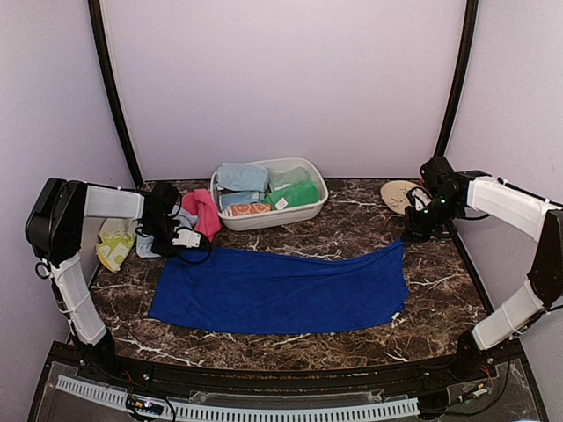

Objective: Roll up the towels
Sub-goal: Pick up the towel from the center of the board.

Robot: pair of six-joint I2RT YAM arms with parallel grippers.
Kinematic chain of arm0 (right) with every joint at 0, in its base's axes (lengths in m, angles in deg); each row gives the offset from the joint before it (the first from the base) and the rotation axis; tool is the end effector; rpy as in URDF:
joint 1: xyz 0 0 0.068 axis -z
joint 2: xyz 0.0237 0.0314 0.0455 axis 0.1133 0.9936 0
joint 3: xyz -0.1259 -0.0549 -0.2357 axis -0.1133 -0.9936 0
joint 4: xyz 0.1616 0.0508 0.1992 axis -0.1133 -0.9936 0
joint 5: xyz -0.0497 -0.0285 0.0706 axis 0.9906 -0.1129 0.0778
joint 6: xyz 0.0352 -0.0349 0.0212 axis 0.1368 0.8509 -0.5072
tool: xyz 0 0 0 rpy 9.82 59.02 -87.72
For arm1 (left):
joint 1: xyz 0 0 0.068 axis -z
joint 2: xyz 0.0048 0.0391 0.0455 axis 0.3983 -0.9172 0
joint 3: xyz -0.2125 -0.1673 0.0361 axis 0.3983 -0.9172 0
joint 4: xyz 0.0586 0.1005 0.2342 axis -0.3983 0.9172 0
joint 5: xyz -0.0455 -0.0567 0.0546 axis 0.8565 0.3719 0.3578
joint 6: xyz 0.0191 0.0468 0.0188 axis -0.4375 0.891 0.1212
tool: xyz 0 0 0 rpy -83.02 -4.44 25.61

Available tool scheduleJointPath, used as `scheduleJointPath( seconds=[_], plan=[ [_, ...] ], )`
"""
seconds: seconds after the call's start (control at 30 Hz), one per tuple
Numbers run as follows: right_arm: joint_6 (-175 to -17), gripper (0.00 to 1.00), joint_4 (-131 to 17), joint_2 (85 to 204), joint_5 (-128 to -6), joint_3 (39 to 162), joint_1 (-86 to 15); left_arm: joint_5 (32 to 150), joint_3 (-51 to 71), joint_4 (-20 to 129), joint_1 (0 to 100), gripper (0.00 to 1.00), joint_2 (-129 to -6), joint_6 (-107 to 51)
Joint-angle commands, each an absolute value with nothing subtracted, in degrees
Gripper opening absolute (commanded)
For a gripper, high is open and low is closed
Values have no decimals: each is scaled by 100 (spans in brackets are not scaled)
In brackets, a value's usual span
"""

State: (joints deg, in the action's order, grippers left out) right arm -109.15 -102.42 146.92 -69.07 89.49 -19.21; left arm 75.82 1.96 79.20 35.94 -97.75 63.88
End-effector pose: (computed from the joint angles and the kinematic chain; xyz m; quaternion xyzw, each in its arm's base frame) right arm 0.2793 0.0690 0.2535 0.0425 0.9728 0.1384 0.1809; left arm 0.3549 -0.0741 0.1526 0.6965 0.6791 0.1729 0.1540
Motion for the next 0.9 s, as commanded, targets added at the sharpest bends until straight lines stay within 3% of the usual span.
scheduleJointPath(
  seconds=[0.0,0.37,0.87],
  plan=[
    [-10930,0,-10216,14543,-6896,9240,-1942,7667,235,8728,3527,0,-9805,6124],
    [-10919,0,-10197,14527,-6904,9284,-1925,7803,279,8855,3500,0,-8806,5614],
    [-10849,0,-10203,14854,-6908,9721,-1852,7639,758,8548,3306,0,-8892,4785]
  ],
)
